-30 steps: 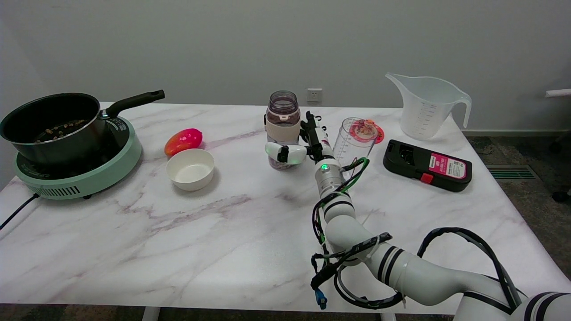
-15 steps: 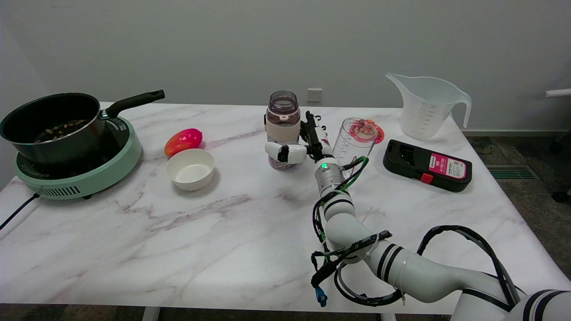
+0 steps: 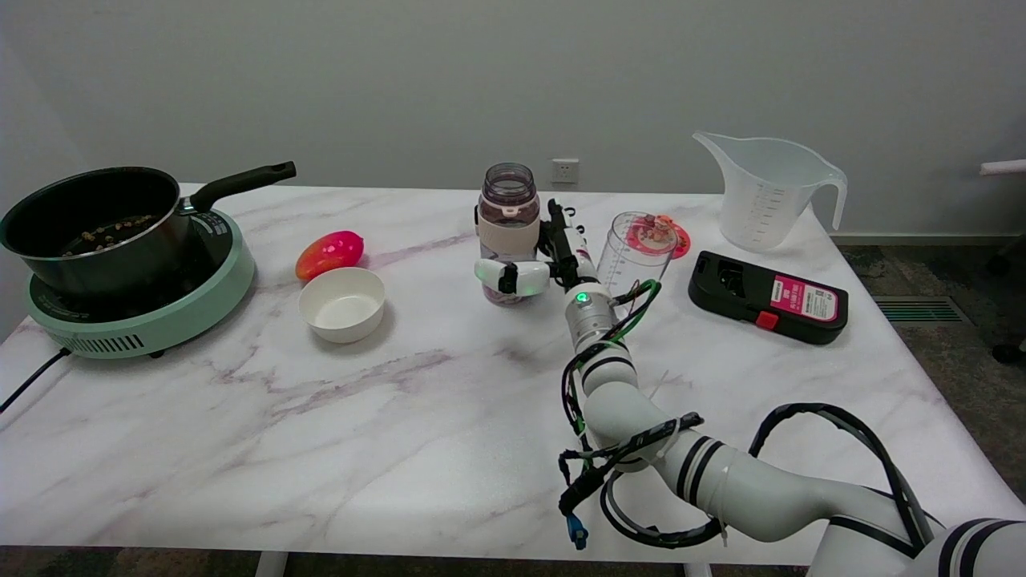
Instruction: Pick up the bottle.
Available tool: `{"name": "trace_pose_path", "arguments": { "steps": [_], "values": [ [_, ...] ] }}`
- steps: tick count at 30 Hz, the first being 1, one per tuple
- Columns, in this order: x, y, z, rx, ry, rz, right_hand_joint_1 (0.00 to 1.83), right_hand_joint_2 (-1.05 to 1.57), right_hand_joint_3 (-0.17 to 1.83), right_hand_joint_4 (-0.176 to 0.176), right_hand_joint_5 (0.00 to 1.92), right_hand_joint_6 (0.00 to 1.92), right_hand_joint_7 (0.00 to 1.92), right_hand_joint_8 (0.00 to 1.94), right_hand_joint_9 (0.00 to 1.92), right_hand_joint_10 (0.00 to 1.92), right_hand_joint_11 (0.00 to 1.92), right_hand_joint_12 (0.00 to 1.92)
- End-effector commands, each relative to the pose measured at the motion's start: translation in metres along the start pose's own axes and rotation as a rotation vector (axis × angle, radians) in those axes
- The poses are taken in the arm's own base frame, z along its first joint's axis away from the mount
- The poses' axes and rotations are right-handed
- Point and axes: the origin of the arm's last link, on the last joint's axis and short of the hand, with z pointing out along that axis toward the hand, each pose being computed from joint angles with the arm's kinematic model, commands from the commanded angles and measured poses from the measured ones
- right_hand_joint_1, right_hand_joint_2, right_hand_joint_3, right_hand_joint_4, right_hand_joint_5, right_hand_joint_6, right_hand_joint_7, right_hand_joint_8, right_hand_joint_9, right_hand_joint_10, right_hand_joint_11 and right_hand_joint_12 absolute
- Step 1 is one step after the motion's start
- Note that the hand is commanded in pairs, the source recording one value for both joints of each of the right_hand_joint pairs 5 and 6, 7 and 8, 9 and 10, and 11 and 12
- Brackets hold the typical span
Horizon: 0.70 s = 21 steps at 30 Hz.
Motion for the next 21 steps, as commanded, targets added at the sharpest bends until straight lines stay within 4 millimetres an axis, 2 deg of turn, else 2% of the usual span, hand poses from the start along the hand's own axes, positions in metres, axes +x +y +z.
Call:
{"name": "trace_pose_path", "arguments": {
  "steps": [1, 12, 21],
  "values": [
    [-0.0002, 0.0003, 0.0016, -0.002, -0.005, -0.003, 1.18, -0.31, 1.19, 0.000, 0.00, 0.00, 0.28, 0.28, 0.35, 0.35, 0.26, 0.26],
    [-0.0007, 0.0002, 0.0027, -0.002, -0.005, -0.007, 1.21, -0.26, 1.17, 0.000, 0.12, 0.12, 0.37, 0.37, 0.43, 0.43, 0.29, 0.29],
    [0.0002, 0.0005, 0.0031, -0.003, -0.002, -0.007, 1.24, -0.14, 1.11, 0.000, 0.39, 0.39, 0.47, 0.47, 0.51, 0.51, 0.34, 0.34]
  ]
}}
